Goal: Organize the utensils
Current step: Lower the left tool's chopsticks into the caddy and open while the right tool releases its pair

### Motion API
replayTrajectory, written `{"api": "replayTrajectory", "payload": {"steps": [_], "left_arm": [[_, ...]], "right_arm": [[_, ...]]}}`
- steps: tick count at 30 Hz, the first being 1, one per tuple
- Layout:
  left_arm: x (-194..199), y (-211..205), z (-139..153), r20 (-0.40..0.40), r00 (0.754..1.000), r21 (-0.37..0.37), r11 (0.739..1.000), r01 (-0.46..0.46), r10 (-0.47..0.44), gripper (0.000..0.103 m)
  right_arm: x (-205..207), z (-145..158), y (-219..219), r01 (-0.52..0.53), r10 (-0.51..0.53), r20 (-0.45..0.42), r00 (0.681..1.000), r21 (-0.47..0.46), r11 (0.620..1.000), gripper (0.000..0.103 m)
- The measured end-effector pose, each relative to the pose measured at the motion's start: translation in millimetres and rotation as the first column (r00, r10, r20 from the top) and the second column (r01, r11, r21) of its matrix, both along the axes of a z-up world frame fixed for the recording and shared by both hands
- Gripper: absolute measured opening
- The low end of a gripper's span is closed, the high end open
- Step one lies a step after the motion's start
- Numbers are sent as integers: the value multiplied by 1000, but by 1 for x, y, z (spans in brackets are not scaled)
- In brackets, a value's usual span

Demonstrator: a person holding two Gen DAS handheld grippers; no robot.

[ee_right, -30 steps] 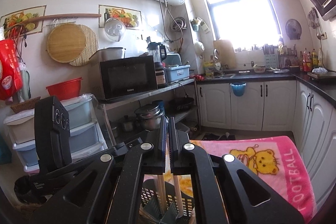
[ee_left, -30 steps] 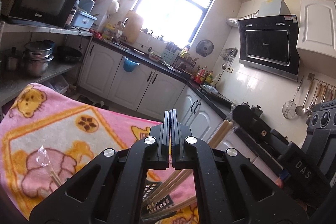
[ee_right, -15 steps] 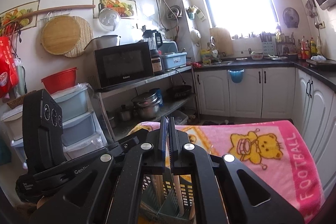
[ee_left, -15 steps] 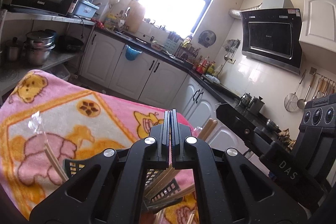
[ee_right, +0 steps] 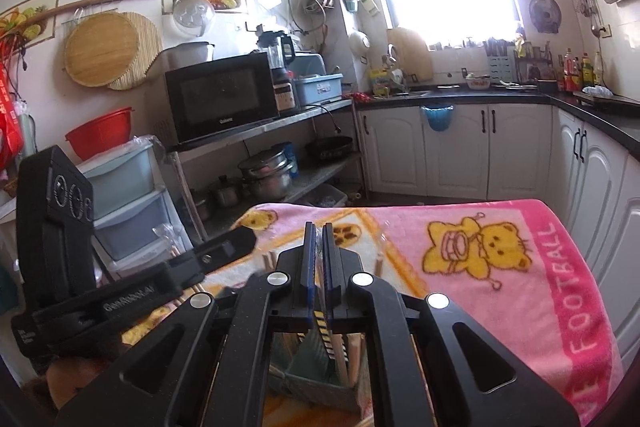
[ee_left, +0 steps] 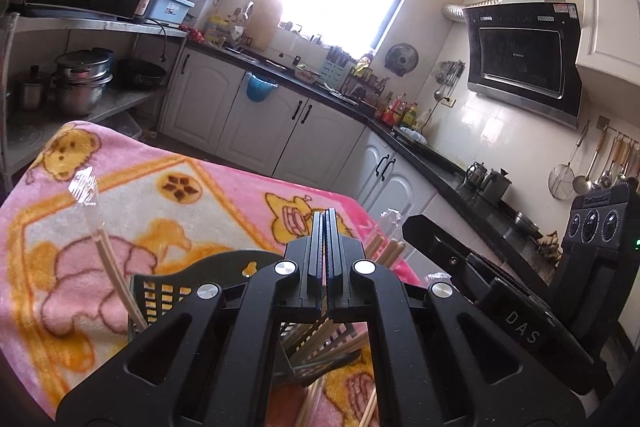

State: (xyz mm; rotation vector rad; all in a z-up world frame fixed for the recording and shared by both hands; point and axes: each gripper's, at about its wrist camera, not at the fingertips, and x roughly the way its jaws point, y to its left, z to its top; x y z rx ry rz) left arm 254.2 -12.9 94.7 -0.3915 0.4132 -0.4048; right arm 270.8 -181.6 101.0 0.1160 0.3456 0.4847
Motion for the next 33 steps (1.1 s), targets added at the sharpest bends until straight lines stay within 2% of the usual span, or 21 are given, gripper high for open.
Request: {"api": "replayTrajectory", "payload": {"steps": [2,6,16,18,22,24,31,33], "left_arm": [[-1,0,-1,-7,1000,7,1000,-4,4,0],[-2,2,-7,-25,1000,10,1000,-3,4,0],[-11,4,-9,-44,999,17,1000,3,-2,1],[-14,5,-8,-45,999,18,1000,3,-2,9],[-19,4,-6,-43,999,18,1000,10,-9,12],[-23,4,-4,-36,999,17,1000,15,-14,24],[-36,6,-1,-24,999,7,1000,23,-23,39],[-39,8,-2,-21,1000,4,1000,20,-20,47]], "right_arm": [[-3,-2,-3,7,-7,-5,1000,5,1000,17],[-7,-6,-8,21,-21,-21,1000,-7,1000,19],[-22,-13,-20,44,-45,-55,997,-19,999,31],[-24,-13,-21,46,-48,-56,997,-23,999,33],[-29,-14,-25,64,-65,-52,996,-32,997,37],[-31,-15,-27,71,-73,-53,996,-35,997,38],[-40,-17,-33,87,-89,-50,995,-46,995,44],[-42,-18,-36,88,-90,-51,995,-45,995,46]]}}
